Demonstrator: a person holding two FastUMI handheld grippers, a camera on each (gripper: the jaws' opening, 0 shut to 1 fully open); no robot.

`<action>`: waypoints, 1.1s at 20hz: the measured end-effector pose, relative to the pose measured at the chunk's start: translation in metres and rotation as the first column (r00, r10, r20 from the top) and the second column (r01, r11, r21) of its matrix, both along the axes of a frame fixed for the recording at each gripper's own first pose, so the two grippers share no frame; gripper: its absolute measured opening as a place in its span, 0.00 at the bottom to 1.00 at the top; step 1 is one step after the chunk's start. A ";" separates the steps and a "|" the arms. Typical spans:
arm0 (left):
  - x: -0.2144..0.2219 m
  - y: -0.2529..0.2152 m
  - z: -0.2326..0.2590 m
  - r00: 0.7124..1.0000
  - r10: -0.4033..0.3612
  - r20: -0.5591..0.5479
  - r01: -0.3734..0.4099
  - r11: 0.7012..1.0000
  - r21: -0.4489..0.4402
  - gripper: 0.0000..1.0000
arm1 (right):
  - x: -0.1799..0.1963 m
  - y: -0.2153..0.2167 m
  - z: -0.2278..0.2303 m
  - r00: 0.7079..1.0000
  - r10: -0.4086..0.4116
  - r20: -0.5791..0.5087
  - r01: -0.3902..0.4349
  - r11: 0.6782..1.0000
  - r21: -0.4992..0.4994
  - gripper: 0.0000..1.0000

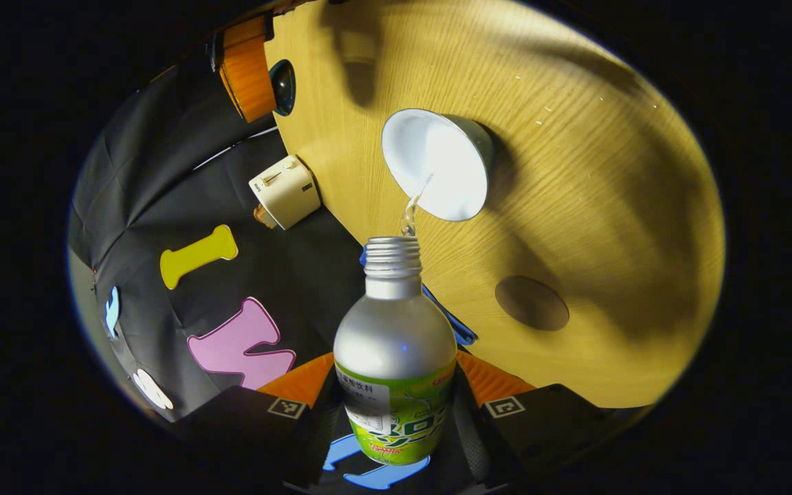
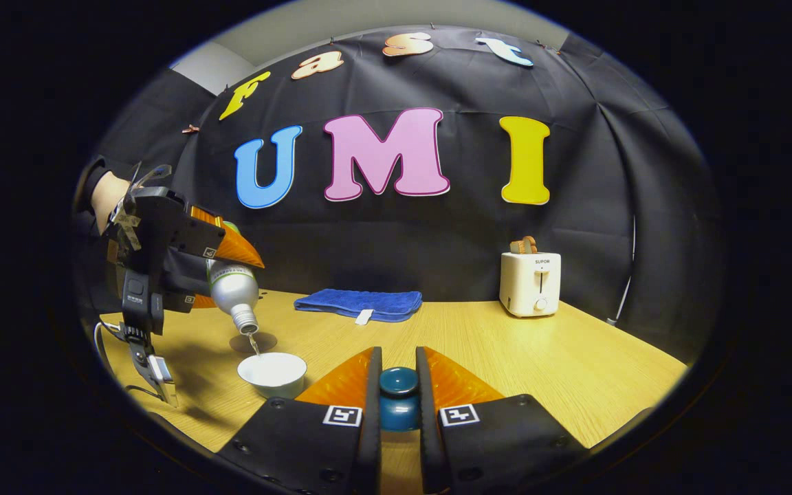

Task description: Open the teacup lid with one hand, grasp the water bottle and pour water into the teacup with the other hand; after pouring, place the water bottle on the coaster and then close the teacup lid.

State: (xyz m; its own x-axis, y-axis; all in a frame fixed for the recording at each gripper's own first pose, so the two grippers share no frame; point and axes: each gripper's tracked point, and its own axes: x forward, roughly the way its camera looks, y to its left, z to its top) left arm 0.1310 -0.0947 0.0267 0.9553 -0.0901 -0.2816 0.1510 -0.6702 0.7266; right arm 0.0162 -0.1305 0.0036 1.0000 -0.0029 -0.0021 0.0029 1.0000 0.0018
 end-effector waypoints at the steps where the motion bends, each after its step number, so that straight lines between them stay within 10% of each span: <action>1: 0.000 0.001 0.001 1.000 0.002 0.003 -0.002 1.000 0.005 0.79 | 0.000 0.000 0.000 1.000 0.000 -0.001 0.000 1.000 0.000 0.27; 22: -0.006 -0.016 0.008 0.997 -0.057 0.046 0.055 0.997 0.056 0.79 | 0.000 -0.001 0.000 1.000 0.000 -0.001 0.000 1.000 -0.001 0.27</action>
State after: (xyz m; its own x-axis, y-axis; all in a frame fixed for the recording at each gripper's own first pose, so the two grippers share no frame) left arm 0.1249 -0.1106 0.0351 0.9617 -0.1296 -0.2416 0.0781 -0.7153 0.6945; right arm 0.0165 -0.1314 0.0035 1.0000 -0.0030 -0.0029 0.0030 1.0000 0.0009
